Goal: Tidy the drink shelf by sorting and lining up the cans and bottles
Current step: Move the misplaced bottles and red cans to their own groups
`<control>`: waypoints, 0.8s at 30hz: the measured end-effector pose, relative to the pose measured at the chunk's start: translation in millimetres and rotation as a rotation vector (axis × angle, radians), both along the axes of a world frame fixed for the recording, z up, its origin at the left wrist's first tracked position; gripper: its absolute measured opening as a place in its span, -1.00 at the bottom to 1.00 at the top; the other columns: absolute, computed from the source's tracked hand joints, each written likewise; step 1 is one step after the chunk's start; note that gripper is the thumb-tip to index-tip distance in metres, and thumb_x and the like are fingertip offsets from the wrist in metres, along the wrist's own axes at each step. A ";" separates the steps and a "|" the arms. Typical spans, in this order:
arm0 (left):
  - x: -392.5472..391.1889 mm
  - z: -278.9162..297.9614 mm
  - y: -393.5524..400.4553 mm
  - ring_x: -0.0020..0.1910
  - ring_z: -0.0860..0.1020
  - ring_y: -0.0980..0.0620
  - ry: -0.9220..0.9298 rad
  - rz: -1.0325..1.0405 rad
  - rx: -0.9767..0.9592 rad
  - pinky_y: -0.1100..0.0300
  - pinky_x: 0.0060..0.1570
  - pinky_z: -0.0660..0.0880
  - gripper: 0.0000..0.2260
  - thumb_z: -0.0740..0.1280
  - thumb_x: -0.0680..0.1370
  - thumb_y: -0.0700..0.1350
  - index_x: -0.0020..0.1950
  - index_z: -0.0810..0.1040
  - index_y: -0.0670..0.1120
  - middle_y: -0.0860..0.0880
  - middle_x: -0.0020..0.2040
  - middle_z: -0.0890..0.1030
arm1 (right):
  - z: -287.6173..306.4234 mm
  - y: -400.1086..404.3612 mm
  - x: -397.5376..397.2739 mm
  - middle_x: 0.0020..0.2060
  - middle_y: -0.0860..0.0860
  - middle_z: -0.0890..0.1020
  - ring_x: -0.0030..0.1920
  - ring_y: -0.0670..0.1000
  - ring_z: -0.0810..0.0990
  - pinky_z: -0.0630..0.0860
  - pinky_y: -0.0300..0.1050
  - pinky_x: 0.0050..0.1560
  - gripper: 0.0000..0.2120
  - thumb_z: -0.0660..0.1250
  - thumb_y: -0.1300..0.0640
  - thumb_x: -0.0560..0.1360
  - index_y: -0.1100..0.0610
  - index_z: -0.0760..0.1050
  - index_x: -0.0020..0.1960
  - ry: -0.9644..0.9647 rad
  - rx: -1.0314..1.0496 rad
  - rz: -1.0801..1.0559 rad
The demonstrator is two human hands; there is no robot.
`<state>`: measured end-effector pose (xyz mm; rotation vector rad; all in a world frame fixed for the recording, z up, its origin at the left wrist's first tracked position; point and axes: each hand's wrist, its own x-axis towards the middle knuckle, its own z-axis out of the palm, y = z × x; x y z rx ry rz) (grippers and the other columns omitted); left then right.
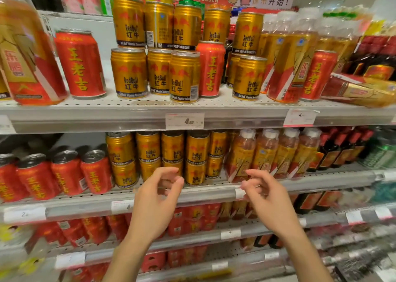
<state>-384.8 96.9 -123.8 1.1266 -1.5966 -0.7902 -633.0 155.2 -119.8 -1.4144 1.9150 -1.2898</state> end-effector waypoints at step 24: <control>-299.0 59.8 11.2 -0.08 0.63 0.15 -0.041 0.081 -0.122 0.29 -0.09 0.54 -0.87 0.40 0.58 -0.03 0.11 0.59 0.13 0.22 -0.05 0.66 | 51.1 -22.4 -273.0 -0.13 -0.11 0.66 -0.12 -0.14 0.62 0.62 -0.21 -0.05 -0.81 0.38 0.05 0.59 -0.12 0.54 0.18 0.011 -0.146 0.218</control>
